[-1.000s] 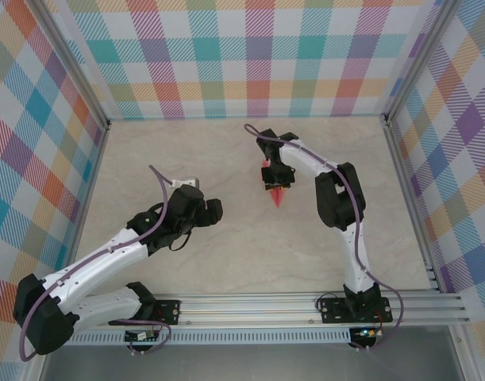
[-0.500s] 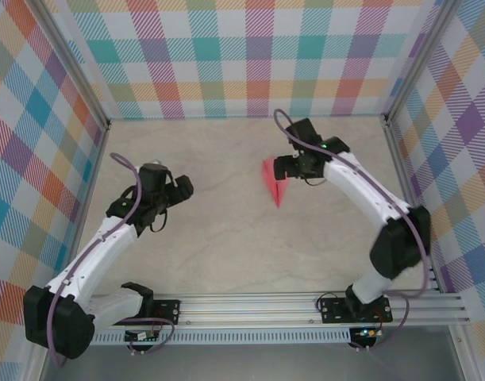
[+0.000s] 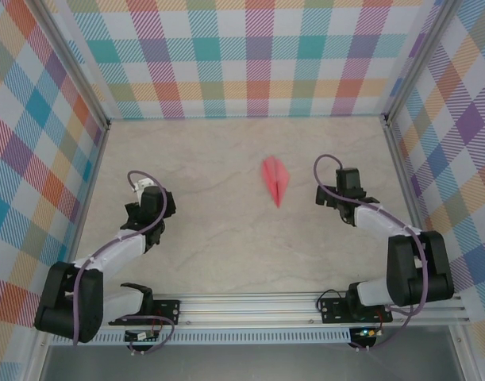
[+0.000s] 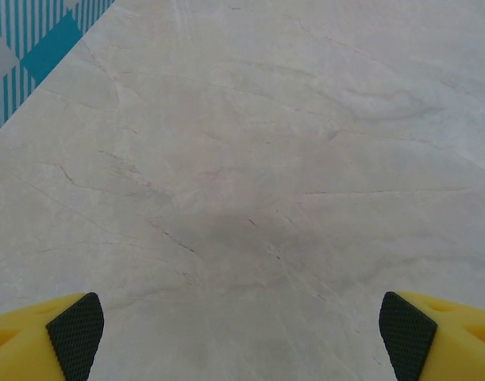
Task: Fold a paper plane with a square sheet of paper (fold left side to right side)
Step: Reset both arms
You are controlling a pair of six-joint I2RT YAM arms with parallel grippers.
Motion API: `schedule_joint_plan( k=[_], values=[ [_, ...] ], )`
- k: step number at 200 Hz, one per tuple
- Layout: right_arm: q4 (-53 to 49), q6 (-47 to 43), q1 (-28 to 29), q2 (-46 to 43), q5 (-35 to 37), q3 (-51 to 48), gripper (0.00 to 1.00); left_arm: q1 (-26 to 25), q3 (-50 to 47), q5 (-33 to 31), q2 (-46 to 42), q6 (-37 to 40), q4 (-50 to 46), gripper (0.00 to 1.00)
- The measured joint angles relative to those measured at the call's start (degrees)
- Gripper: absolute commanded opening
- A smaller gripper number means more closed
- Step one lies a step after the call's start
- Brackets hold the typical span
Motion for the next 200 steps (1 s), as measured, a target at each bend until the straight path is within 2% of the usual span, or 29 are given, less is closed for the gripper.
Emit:
schedule_joint_plan(
  k=[46,91,129,150,200],
  values=[
    [21.5,-6.5,-1.6,3.0,-2.5,-6.7,1.00,1.4,-3.2,4.8,5.9,6.3,14.8,0.94],
    [39.3,-9.1,-5.8,5.9,-10.9,-13.2,1.00,3.4,-3.4,12.2,8.7,9.9,25.0,1.00],
    [42.7,-9.2,-8.6,7.5,-17.5,-13.6,1.00,5.8,-5.0,16.9,17.5,10.8,36.9,1.00],
    [43.4,-9.2,-8.6,7.5,-18.9,-13.6,1.00,6.3,-4.9,18.2,20.7,11.2,36.7,1.00],
    [44.2,-9.2,-8.6,7.5,-20.0,-13.6,1.00,7.2,-3.4,20.4,20.8,11.2,36.9,1.00]
  ],
)
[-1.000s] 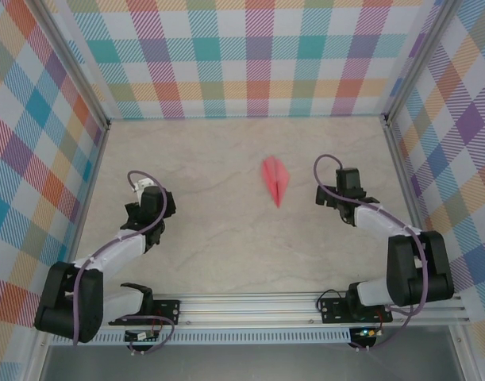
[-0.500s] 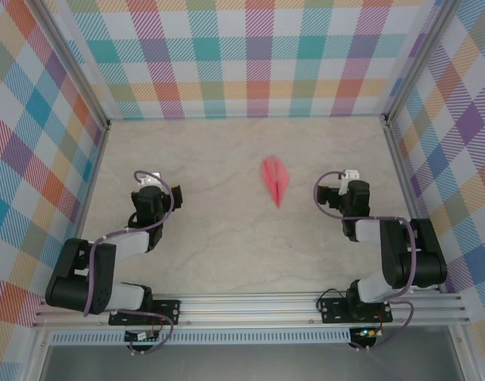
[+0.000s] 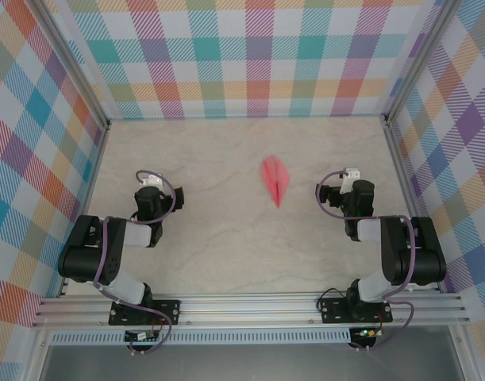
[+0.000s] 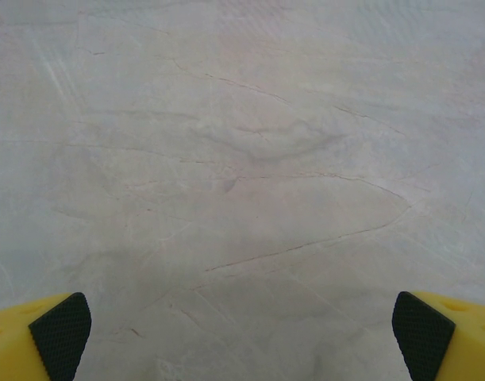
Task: Fold a paper plane with a square sheet of paper (fold left side to right side)
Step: Reset both arms
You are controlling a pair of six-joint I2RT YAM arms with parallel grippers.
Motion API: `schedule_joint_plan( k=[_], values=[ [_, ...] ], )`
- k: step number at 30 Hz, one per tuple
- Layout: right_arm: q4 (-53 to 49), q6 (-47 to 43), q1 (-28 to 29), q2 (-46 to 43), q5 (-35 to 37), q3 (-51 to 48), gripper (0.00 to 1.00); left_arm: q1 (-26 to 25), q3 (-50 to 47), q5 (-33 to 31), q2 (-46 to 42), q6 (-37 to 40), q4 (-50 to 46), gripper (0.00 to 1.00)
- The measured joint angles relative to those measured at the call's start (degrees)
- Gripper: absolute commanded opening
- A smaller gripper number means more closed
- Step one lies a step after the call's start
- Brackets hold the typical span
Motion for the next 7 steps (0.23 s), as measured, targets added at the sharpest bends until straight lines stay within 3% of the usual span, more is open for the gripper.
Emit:
schedule_joint_plan(
  k=[7],
  values=[
    [0.0,0.0,0.0,0.0,0.0,0.0,1.00,0.0,0.0,0.4,0.0,0.0,0.0,1.00]
  ],
)
